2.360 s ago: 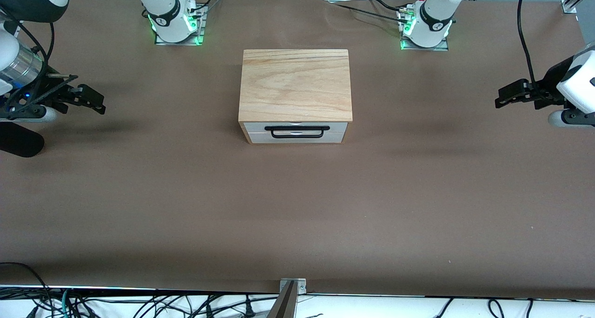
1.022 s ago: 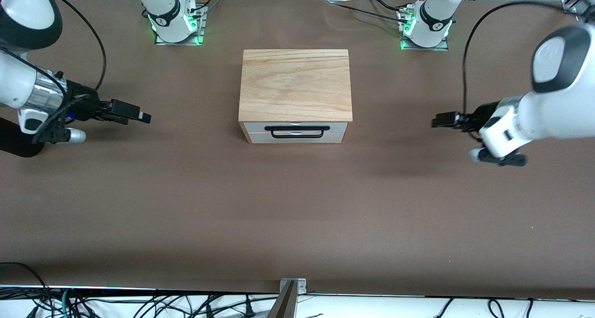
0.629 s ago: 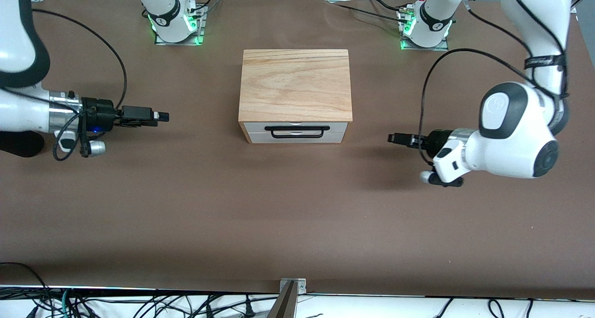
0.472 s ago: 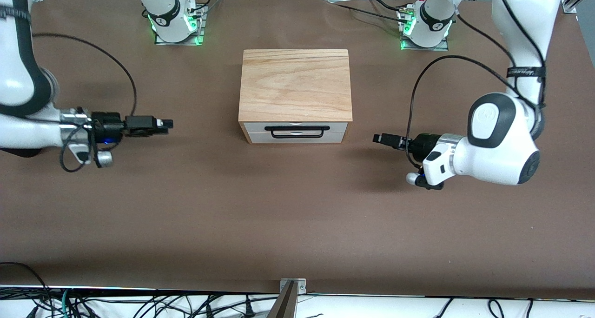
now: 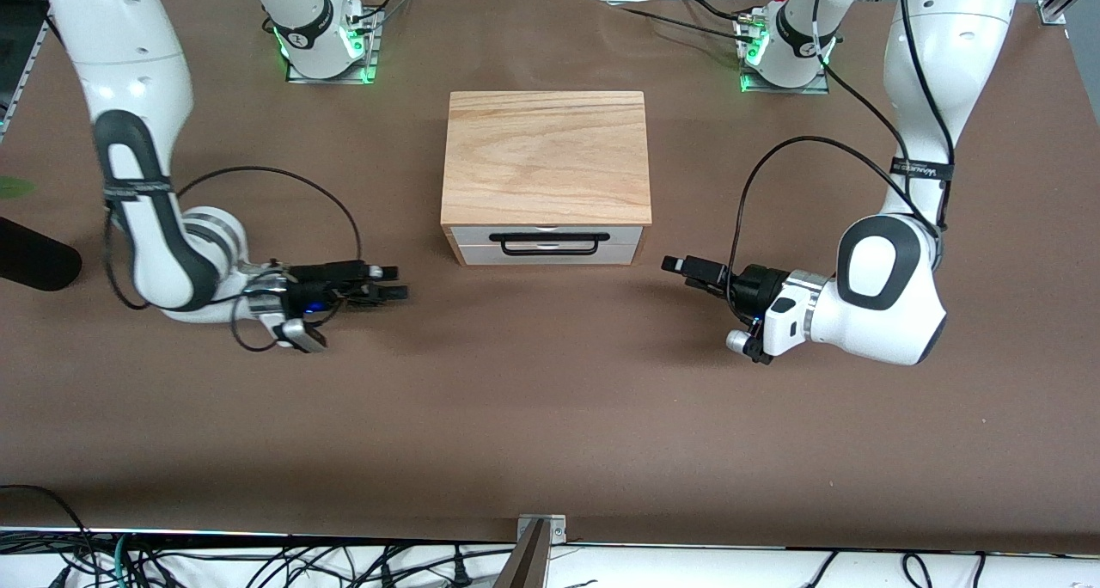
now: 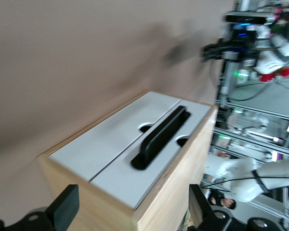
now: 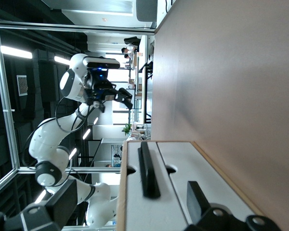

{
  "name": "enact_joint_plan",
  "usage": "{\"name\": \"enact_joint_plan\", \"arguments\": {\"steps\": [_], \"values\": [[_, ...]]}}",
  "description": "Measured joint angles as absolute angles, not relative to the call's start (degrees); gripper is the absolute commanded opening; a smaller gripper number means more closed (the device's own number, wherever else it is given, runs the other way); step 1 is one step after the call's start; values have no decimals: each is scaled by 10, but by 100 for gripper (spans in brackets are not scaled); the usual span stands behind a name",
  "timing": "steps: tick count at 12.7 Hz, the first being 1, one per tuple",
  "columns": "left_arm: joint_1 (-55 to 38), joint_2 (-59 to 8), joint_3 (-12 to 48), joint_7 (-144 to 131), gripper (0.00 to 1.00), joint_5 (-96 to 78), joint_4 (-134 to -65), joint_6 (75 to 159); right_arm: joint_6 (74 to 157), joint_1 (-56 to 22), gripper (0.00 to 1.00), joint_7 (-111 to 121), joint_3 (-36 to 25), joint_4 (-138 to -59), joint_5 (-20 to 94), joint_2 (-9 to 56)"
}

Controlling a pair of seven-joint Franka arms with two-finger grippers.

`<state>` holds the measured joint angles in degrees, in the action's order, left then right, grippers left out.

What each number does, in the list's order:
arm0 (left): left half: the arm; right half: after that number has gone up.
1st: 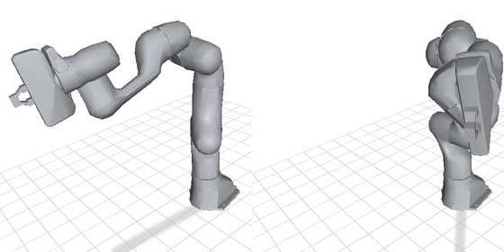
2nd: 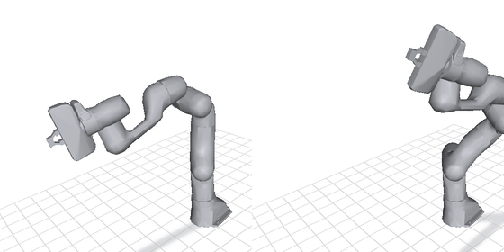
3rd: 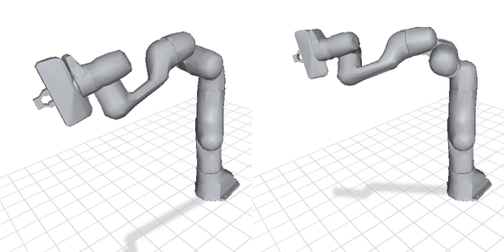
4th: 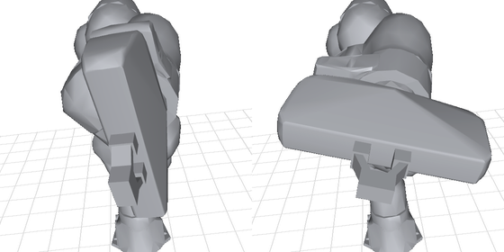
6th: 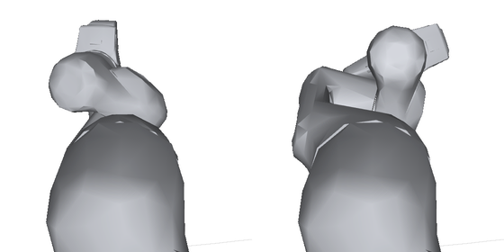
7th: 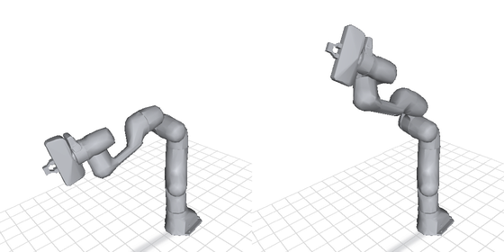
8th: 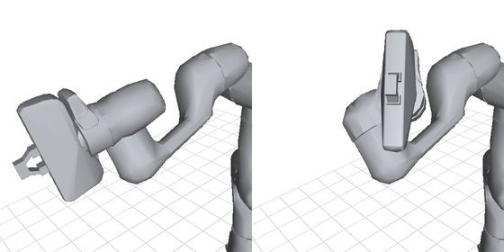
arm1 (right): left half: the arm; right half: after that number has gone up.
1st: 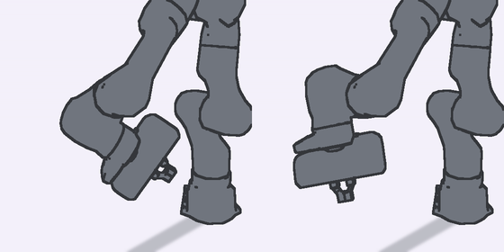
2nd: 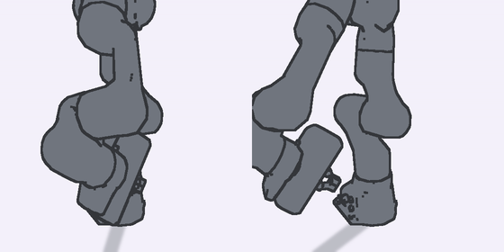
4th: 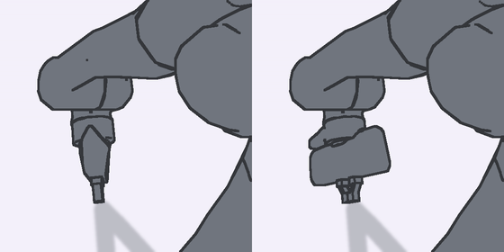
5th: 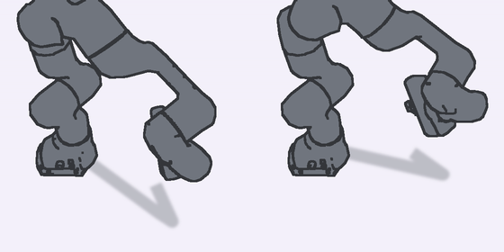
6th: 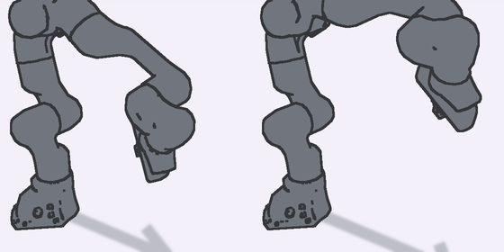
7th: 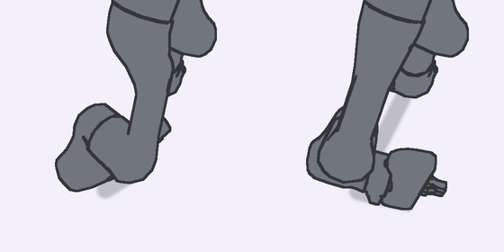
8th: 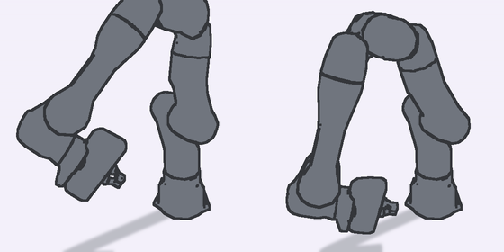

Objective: Pull top drawer with both arms simultaneously
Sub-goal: 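Move the right gripper and the left gripper toward the drawer handle ends, then close the right gripper and the left gripper on the black handle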

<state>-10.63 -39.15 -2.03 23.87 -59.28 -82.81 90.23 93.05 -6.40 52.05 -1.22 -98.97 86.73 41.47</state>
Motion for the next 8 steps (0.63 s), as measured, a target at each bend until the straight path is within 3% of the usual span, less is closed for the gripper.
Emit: {"name": "enact_joint_plan", "arguments": {"steps": [4, 8], "values": [[-107, -418, -12, 328, 100, -677, -842, 901, 955, -147, 100, 526, -10, -987, 942, 430], [-112, -432, -5, 435, 100, -742, -899, 903, 956, -166, 95, 551, -10, -987, 945, 447]]}}
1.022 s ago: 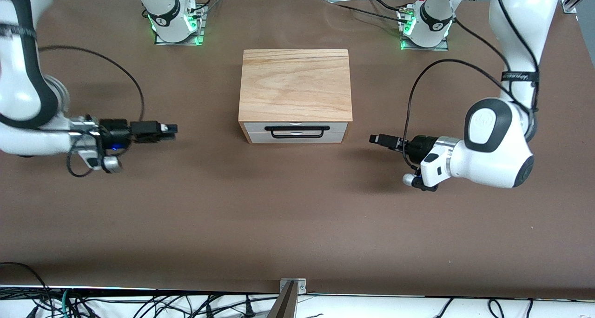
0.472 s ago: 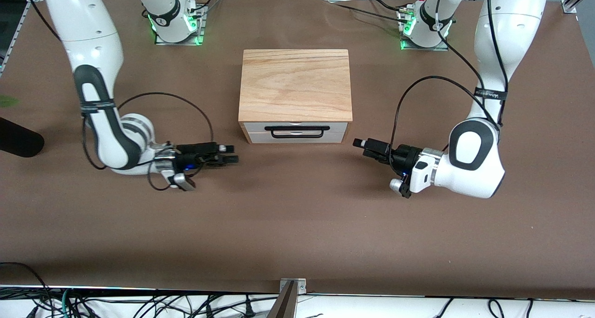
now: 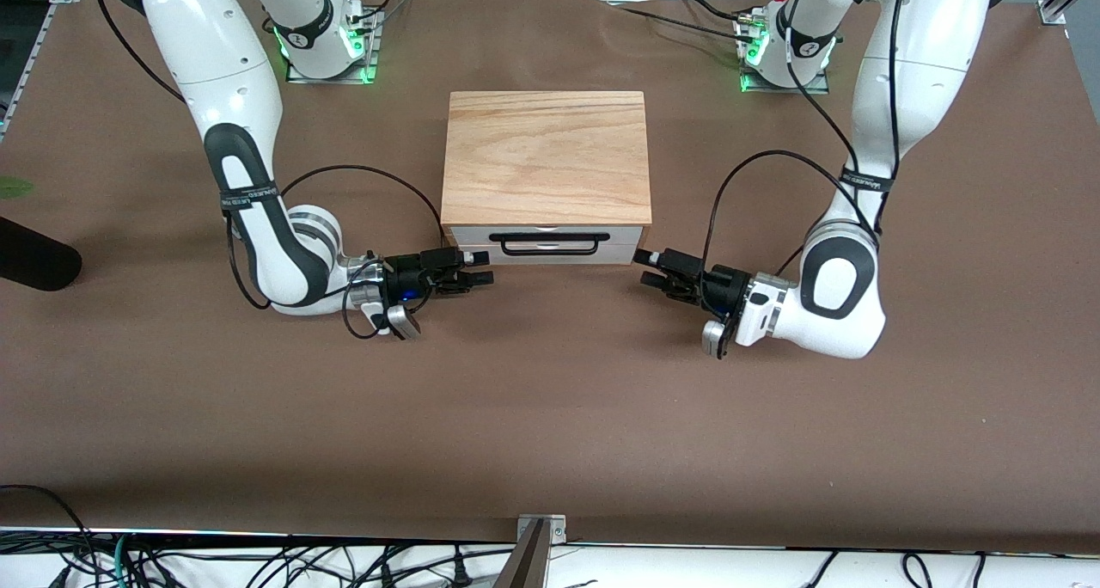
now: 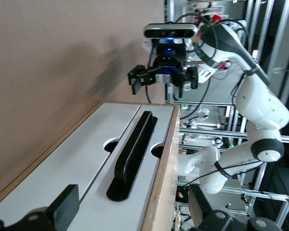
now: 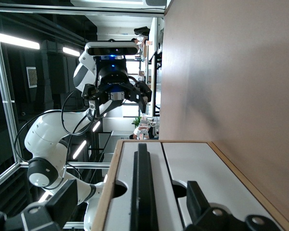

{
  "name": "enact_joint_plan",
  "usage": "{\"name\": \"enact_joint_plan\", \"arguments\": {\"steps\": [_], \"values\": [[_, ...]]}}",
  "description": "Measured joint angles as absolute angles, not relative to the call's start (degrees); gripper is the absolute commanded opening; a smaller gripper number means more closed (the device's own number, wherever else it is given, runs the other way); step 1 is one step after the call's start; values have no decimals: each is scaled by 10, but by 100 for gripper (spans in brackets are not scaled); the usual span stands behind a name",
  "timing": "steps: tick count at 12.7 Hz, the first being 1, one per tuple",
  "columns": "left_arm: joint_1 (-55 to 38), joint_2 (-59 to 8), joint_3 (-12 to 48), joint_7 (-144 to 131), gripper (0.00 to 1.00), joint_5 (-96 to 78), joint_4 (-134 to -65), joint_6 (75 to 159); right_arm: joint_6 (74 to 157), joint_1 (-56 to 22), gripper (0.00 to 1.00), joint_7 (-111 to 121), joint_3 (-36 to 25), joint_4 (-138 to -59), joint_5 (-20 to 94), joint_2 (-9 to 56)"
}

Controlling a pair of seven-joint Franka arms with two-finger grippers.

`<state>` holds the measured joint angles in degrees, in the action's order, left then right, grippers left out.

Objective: Pull top drawer with both arms simultaneously
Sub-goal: 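Close the right gripper and the left gripper on the black handle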

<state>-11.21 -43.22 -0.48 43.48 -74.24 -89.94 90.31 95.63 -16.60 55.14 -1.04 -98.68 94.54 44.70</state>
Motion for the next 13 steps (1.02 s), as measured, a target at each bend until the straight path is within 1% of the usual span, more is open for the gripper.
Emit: {"name": "enact_joint_plan", "arguments": {"steps": [2, 5, 7, 8, 9, 10, 11, 12, 13], "values": [[-122, -434, -4, 477, 100, -777, -928, 912, 955, -169, 87, 570, -10, -989, 946, 453], [-148, -434, -2, 524, 100, -830, -961, 930, 953, -178, 78, 609, -10, -1004, 946, 455], [-157, -435, -2, 542, 99, -843, -976, 938, 953, -184, 66, 616, -10, -1009, 946, 455], [-159, -434, -2, 553, 96, -849, -984, 939, 953, -187, 62, 616, -10, -1009, 946, 455], [-161, -435, -1, 561, 93, -858, -990, 939, 953, -188, 53, 616, -10, -1010, 946, 455], [-163, -434, -1, 566, 85, -865, -994, 939, 953, -189, 47, 616, -10, -1011, 946, 455], [-166, -434, -1, 567, 73, -869, -994, 941, 953, -189, 38, 617, -10, -1011, 946, 455], [-169, -434, -1, 568, 61, -870, -994, 944, 952, -189, 22, 619, -10, -1011, 946, 455], [-170, -434, -1, 569, 50, -870, -994, 946, 943, -188, 14, 630, -11, -1011, 950, 454]]}}
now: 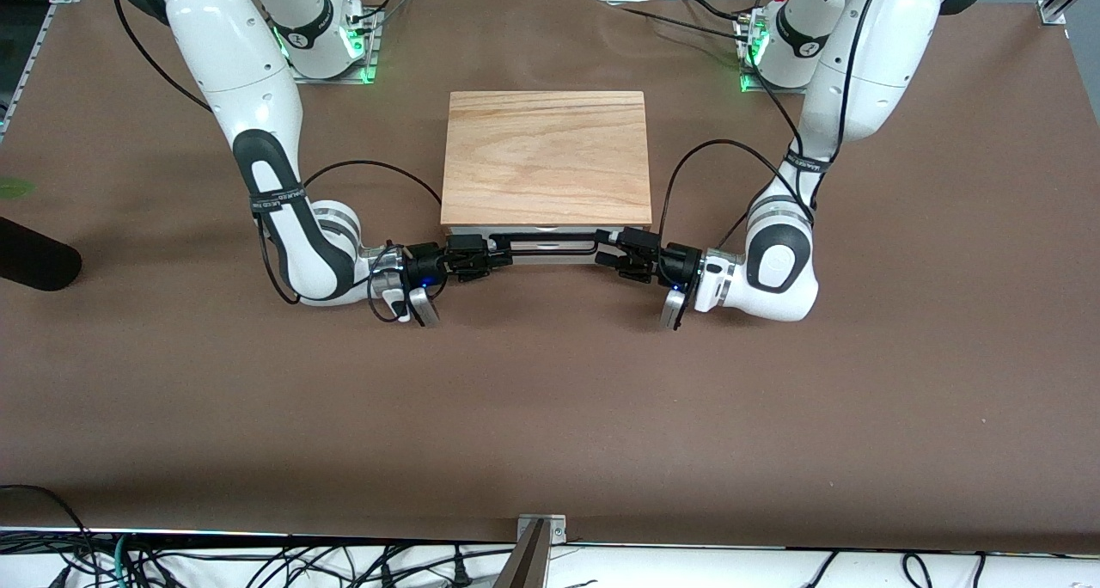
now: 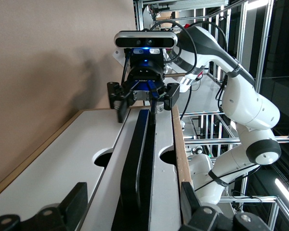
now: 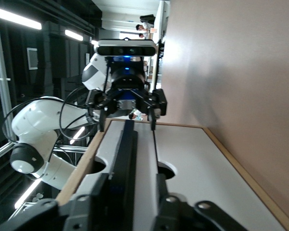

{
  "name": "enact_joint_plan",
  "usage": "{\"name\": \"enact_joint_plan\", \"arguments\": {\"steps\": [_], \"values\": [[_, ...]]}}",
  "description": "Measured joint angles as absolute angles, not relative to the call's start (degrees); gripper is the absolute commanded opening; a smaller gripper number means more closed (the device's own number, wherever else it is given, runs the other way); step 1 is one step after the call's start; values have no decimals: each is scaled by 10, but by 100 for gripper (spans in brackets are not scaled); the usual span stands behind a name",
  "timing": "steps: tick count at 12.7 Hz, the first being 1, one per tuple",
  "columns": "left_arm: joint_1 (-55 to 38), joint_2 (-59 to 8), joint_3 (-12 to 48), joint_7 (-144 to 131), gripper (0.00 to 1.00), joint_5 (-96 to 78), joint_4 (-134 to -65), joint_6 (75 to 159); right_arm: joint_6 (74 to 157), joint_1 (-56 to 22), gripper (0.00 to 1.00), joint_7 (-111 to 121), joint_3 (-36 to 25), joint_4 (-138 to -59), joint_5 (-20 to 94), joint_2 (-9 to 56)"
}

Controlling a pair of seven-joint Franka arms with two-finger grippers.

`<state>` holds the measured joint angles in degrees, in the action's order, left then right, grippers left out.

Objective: Pull top drawer with both arms simultaneously
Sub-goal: 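Close the right gripper and the left gripper on the black handle, then pull the handle outward from the box with both grippers together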

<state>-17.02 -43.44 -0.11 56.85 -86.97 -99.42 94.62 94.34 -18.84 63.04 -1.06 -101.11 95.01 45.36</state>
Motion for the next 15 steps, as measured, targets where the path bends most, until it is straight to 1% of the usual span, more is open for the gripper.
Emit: {"name": "enact_joint_plan", "arguments": {"steps": [1, 4, 5, 7, 9, 15], "values": [[-171, -434, -1, 569, 40, -870, -994, 948, 936, -187, 12, 646, -11, -1011, 952, 452], [-171, -434, -1, 570, 28, -870, -994, 951, 931, -186, 0, 651, -11, -1012, 952, 450], [-171, -434, -1, 570, 26, -870, -994, 951, 931, -186, 0, 651, -11, -1012, 952, 450], [-171, -434, -1, 572, 12, -870, -994, 952, 931, -186, 0, 652, -11, -1012, 952, 450], [-173, -434, -1, 569, 4, -874, -994, 954, 930, -186, 0, 655, -11, -1012, 952, 450], [-173, -439, -2, 566, 4, -881, -984, 960, 936, -185, 0, 656, -13, -1005, 952, 450]]}}
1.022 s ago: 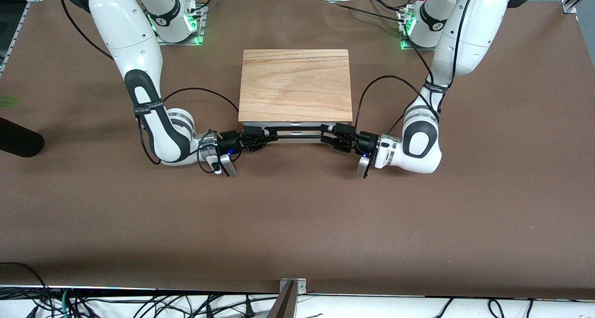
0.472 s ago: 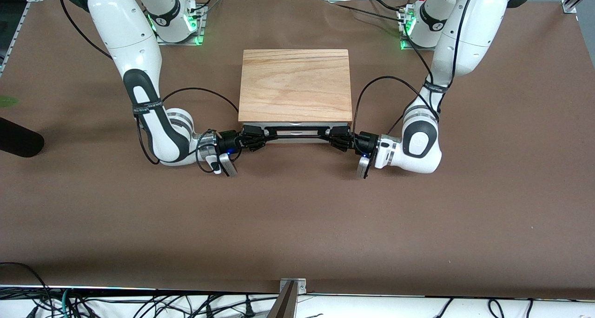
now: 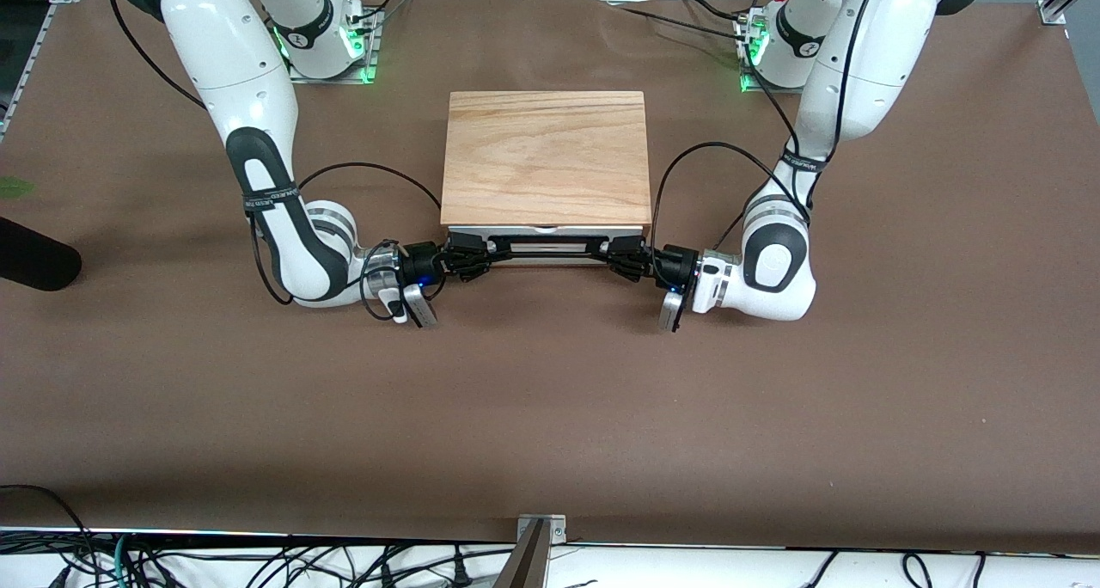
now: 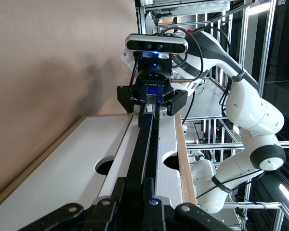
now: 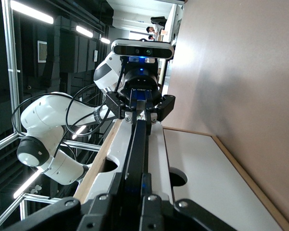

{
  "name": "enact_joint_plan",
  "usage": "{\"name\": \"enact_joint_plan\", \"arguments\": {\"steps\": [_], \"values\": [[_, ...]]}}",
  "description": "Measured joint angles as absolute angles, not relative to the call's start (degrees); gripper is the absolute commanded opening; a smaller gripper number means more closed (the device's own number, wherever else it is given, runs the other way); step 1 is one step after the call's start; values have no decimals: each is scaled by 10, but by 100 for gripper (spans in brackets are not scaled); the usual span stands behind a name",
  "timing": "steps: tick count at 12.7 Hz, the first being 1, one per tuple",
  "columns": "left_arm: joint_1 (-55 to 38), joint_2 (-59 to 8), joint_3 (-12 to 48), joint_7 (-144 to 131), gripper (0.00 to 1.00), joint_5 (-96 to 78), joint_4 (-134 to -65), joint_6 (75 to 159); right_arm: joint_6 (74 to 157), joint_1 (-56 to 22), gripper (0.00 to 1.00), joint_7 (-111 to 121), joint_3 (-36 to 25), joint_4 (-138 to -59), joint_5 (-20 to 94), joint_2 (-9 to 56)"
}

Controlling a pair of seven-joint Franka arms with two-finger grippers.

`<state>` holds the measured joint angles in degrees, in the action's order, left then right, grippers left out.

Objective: Pull top drawer with both arms simultaneously
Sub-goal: 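Pull the handle outward from the box with both grippers together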

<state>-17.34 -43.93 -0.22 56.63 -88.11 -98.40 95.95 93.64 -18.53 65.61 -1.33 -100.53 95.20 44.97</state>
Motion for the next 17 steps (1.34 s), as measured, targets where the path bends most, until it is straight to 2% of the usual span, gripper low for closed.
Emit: {"name": "enact_joint_plan", "arguments": {"steps": [4, 9, 13, 17], "values": [[-171, -472, -8, 539, 4, -892, -928, 958, 942, -182, 0, 646, -17, -964, 971, 474], [-167, -529, -23, 469, 4, -892, -810, 965, 976, -177, 0, 590, -18, -863, 992, 523], [-167, -553, -35, 434, 4, -892, -760, 975, 1019, -180, 0, 549, -17, -811, 997, 545], [-167, -569, -36, 413, 4, -892, -724, 1000, 1050, -181, 0, 523, -16, -792, 1006, 551]]}}
